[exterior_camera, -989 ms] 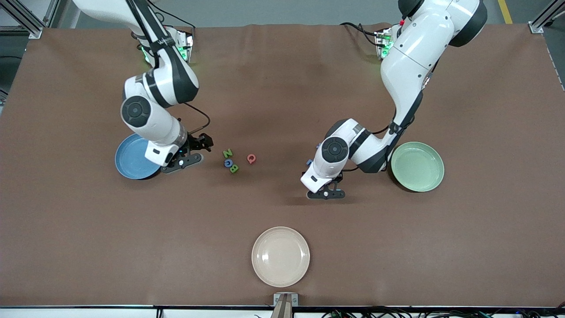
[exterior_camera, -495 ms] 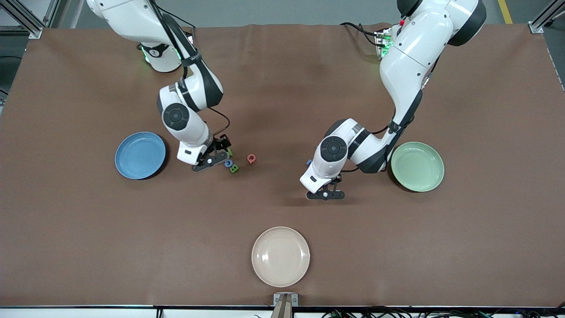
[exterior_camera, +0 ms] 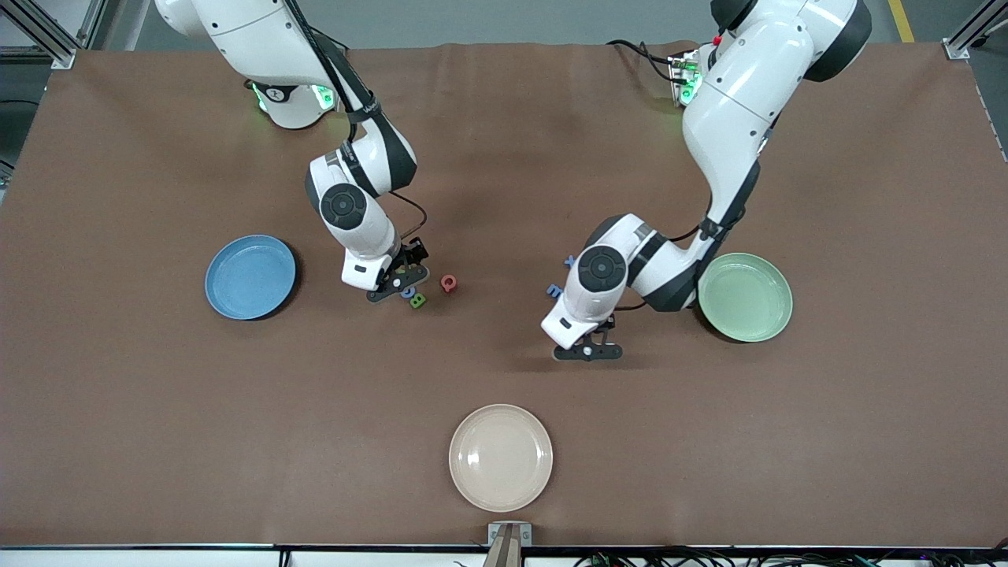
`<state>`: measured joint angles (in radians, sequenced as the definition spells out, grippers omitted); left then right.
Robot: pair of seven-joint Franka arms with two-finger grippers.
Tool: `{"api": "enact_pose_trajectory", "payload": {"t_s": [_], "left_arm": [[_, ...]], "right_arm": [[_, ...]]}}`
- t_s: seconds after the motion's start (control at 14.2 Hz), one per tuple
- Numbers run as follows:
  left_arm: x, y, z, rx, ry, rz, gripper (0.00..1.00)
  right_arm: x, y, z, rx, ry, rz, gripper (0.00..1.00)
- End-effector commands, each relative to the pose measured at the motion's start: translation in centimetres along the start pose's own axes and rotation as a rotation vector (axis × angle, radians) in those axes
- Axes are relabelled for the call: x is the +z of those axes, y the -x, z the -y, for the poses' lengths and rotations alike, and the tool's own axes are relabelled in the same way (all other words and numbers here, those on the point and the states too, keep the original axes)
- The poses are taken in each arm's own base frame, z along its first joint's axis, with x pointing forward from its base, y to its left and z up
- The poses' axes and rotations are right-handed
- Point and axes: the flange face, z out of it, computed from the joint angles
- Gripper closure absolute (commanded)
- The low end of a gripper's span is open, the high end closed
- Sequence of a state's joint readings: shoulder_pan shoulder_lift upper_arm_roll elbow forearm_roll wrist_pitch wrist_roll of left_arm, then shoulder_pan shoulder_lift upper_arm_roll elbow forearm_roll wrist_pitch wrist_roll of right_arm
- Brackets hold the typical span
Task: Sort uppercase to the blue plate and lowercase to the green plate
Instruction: 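Grasp the green u with the left gripper while the right gripper reaches the N, then carry the u to the green plate while the right gripper lifts the N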
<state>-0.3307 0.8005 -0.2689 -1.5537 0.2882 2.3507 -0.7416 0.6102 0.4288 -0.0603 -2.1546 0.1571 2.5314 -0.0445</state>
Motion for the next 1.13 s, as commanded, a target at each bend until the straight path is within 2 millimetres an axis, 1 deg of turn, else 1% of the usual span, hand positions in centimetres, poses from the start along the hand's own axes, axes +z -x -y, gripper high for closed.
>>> {"api": "enact_pose_trajectory", "payload": {"t_s": [0.0,0.14,0.21,0.42,0.49,0.57,0.64,0.71,0.78,0.92,1.06], "left_arm": [[-4.9,-0.2,4.6,0.003,-0.035,-0.029,0.88],[-6.8,0.4,7.6,0.022,-0.054,-0.03,0.88],[-7.4,0.8,9.6,0.038,-0.069,-0.026,0.88],[-8.5,2.2,14.6,0.1,-0.105,-0.002,0.88],[-8.7,2.6,15.8,0.121,-0.112,0.005,0.88],[-8.5,2.9,17.4,0.143,-0.119,0.02,0.88],[-8.3,3.2,18.4,0.159,-0.122,0.031,0.88],[-7.9,3.5,19.9,0.164,-0.128,0.047,0.88],[-7.5,3.8,21.3,0.176,-0.131,0.063,0.88],[-7.2,4.3,23.7,0.194,-0.124,0.08,0.88],[-7.0,4.3,26.1,0.204,-0.101,0.089,0.88]], "right_arm": [[0.5,0.0,0.2,0.007,0.001,-0.002,0.15],[0.7,0.0,0.9,0.021,0.002,0.0,0.15],[1.1,0.1,1.3,0.016,0.004,0.005,0.16],[1.4,0.2,1.2,0.011,0.008,0.008,0.17],[1.6,0.1,1.2,0.007,0.01,0.005,0.17],[2.0,0.1,1.2,0.006,0.012,0.002,0.17],[2.2,0.1,1.1,0.005,0.014,-0.005,0.17],[2.5,0.1,1.2,0.002,0.015,0.0,0.19],[2.5,0.1,1.1,0.002,0.016,0.0,0.25],[2.5,0.1,1.1,-0.015,0.023,0.002,0.4],[2.6,0.2,0.8,-0.036,0.039,0.01,0.55]]}}
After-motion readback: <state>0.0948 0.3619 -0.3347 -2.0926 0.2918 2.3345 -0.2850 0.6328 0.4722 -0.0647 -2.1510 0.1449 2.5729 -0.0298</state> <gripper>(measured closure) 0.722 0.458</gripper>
